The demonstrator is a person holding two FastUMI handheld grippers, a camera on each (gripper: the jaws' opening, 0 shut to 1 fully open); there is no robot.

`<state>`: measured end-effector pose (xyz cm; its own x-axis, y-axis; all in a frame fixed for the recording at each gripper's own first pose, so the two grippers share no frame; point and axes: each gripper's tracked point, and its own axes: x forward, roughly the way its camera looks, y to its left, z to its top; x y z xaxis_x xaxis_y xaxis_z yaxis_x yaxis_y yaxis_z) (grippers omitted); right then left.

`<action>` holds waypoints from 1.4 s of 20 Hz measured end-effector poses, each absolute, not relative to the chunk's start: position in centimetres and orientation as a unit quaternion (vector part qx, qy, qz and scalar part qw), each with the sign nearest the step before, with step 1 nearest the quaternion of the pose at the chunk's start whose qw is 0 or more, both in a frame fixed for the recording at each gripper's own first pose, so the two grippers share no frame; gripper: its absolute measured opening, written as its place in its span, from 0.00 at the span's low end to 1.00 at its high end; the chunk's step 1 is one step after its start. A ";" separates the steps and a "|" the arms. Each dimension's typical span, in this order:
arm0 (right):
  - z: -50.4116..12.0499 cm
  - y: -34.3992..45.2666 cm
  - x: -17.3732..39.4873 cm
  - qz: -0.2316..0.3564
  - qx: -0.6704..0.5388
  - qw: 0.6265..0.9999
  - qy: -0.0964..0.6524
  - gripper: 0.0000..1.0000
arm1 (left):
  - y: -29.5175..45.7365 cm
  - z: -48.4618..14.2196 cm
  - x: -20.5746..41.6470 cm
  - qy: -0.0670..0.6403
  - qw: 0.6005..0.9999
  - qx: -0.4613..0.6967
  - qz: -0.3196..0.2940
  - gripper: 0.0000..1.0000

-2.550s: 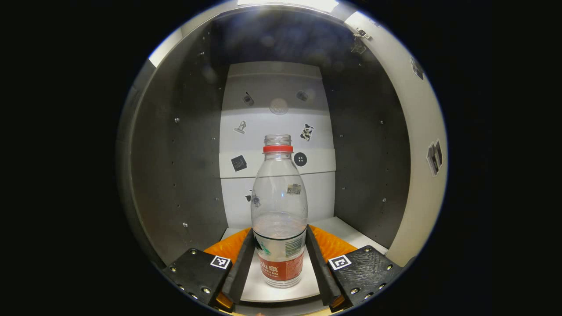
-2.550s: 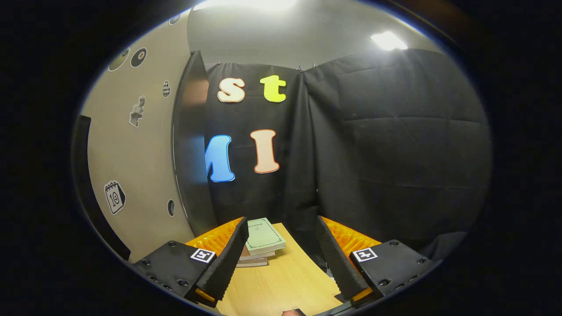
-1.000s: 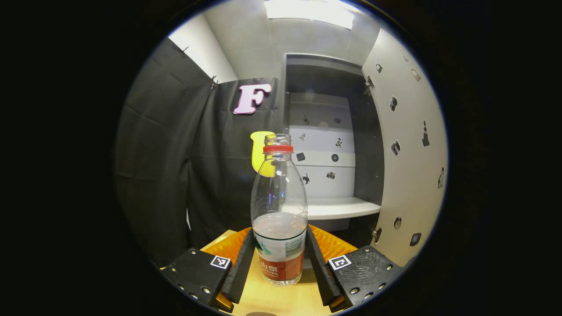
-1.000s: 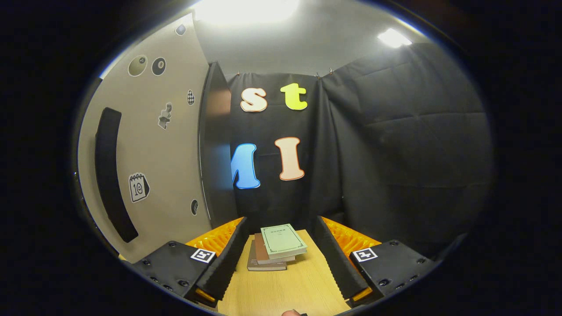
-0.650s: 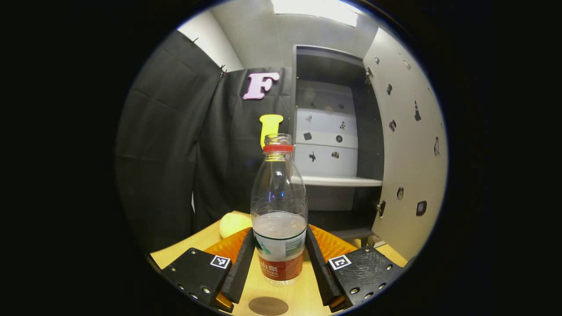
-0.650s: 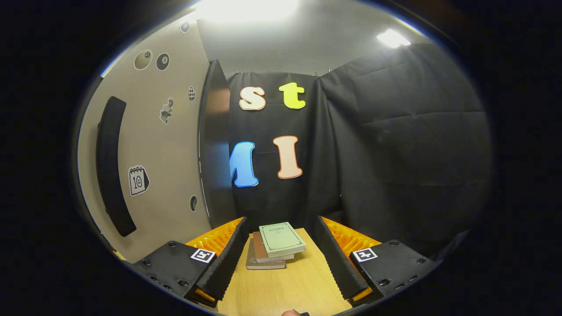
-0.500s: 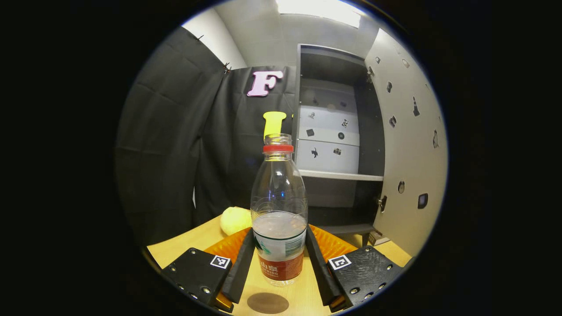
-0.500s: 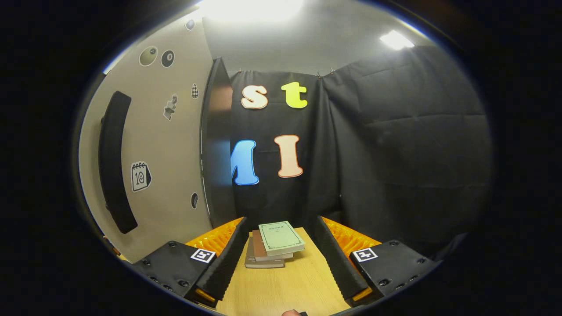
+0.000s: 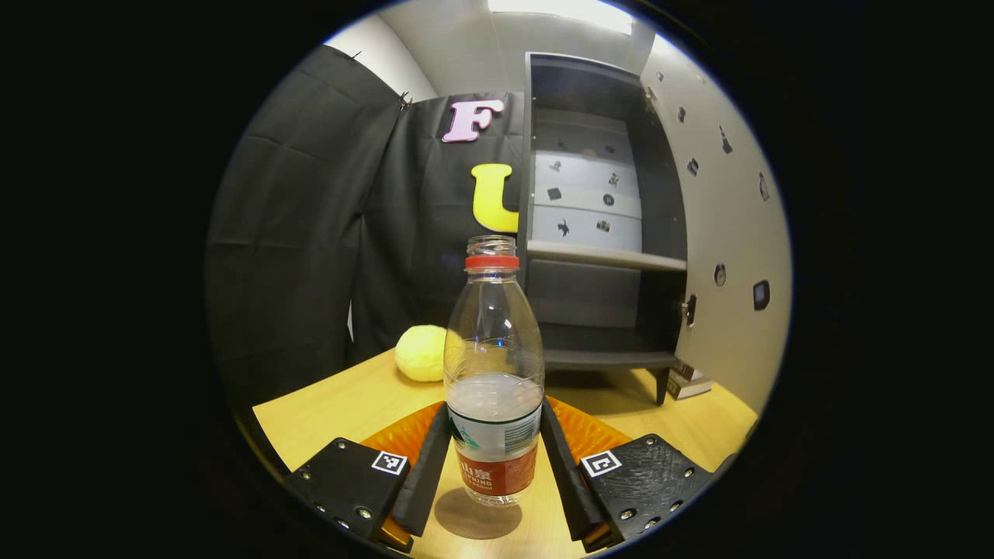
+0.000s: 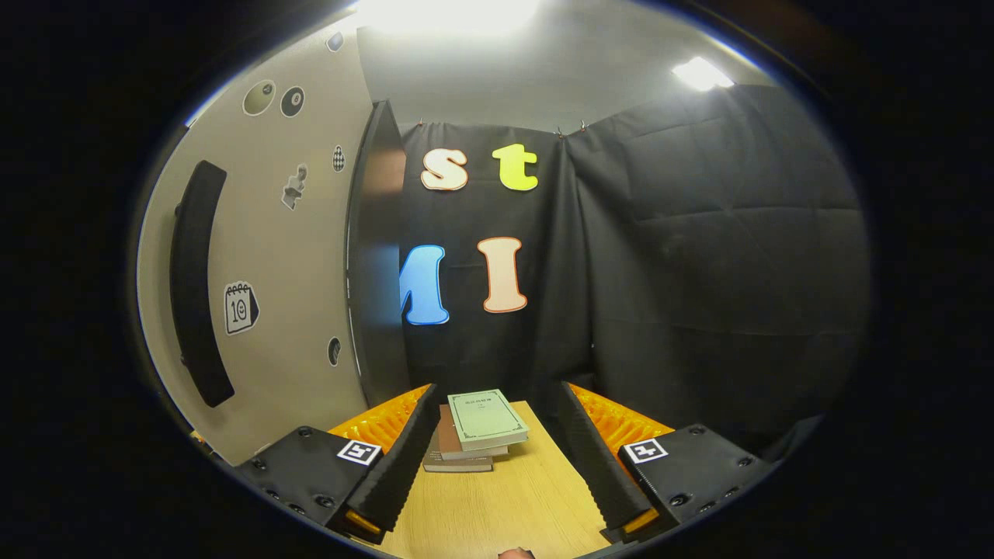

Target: Open the cabinet door with the right hand, grasp the bottle in the cabinet with the left hand and place it on the coaster, then close the cabinet door with the right hand.

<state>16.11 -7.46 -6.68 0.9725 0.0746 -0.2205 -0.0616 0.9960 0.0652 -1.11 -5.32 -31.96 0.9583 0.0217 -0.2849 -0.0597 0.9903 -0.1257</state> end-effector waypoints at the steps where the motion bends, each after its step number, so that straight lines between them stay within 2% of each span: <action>1: -6.8 -7.3 16.2 0.036 0.027 0.993 0.113 0.98 | -5.2 -32.7 -1.2 0.148 0.987 -0.063 0.022 0.63; 3: -7.0 -7.1 16.3 0.038 0.023 0.992 0.115 0.98 | -5.2 -33.7 -1.2 0.154 0.986 -0.060 0.026 0.61; 4: -7.0 -7.0 16.3 0.039 0.021 0.992 0.115 0.93 | -5.0 -34.3 -1.4 0.158 0.985 -0.057 0.028 0.63; 5: -7.1 -6.9 16.3 0.040 0.018 0.992 0.116 0.98 | -4.8 -34.7 -1.6 0.160 0.985 -0.054 0.032 0.63; 15: -6.1 -5.8 16.4 0.048 -0.003 0.993 0.109 0.98 | -4.7 -36.6 -3.0 0.162 0.985 -0.046 0.046 0.65; 16: -5.9 -5.7 16.4 0.050 -0.006 0.993 0.108 0.98 | -4.7 -36.6 -3.1 0.167 0.984 -0.044 0.047 0.62; 17: -5.8 -5.6 16.5 0.050 -0.008 0.993 0.106 0.98 | -4.6 -36.4 -3.3 0.168 0.984 -0.043 0.050 0.65; 19: -5.8 -5.4 16.4 0.052 -0.007 0.993 0.105 0.94 | -4.5 -35.2 -3.2 0.162 0.985 -0.037 0.052 0.67; 22: -5.7 -5.5 16.4 0.053 0.002 0.993 0.106 1.00 | -4.7 -33.0 -3.0 0.152 0.987 -0.035 0.045 0.67; 23: -5.7 -5.5 16.5 0.053 0.005 0.993 0.104 0.97 | -4.8 -32.2 -2.8 0.149 0.987 -0.034 0.044 0.65; 28: -5.3 -5.8 16.7 0.057 0.021 0.993 0.098 1.00 | -5.3 -27.2 -2.6 0.124 0.991 -0.018 0.036 0.67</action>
<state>16.74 -5.76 -5.29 0.9745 0.1168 -0.1915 -0.1088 0.9927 0.0521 -2.57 -5.29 -27.24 0.9666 0.0677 -0.2470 -0.0769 0.9967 -0.0276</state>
